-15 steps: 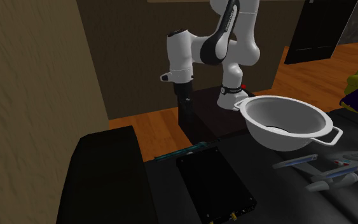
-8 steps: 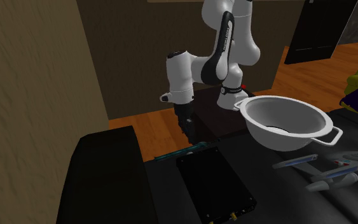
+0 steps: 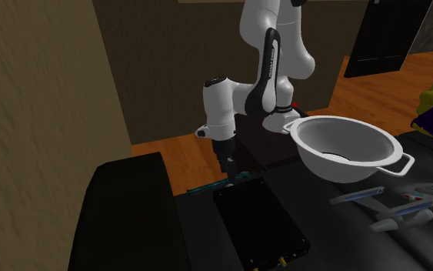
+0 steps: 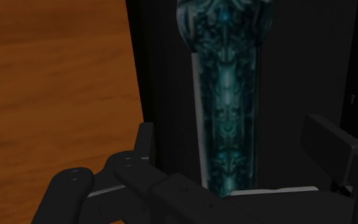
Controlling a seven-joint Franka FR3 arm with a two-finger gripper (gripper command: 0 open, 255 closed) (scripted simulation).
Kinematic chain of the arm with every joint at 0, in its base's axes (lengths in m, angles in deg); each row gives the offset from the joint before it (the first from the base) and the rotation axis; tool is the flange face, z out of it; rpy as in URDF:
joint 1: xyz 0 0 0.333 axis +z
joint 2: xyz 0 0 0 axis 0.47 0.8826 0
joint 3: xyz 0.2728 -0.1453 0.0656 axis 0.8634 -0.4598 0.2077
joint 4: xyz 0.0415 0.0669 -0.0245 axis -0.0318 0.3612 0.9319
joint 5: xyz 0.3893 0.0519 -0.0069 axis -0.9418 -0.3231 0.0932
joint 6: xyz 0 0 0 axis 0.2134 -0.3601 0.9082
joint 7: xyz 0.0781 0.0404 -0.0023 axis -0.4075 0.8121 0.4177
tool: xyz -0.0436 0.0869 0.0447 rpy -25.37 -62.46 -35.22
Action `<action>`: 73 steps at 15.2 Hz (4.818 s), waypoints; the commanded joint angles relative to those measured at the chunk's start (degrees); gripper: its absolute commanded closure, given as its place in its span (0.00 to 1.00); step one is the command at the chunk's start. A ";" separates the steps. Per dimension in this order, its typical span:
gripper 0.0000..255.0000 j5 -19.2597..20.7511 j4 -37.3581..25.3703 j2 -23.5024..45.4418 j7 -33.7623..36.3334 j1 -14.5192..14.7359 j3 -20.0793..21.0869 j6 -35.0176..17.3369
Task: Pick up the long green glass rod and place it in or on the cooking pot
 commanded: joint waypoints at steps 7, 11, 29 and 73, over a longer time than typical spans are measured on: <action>0.00 0.08 -0.26 0.70 0.08 0.16 -0.03 -0.48; 1.00 0.09 -0.30 0.77 0.04 0.14 -0.04 -0.51; 1.00 0.59 -0.44 -7.74 2.18 -0.24 -0.08 7.97; 1.00 -5.21 7.68 -41.40 16.03 6.11 5.74 30.01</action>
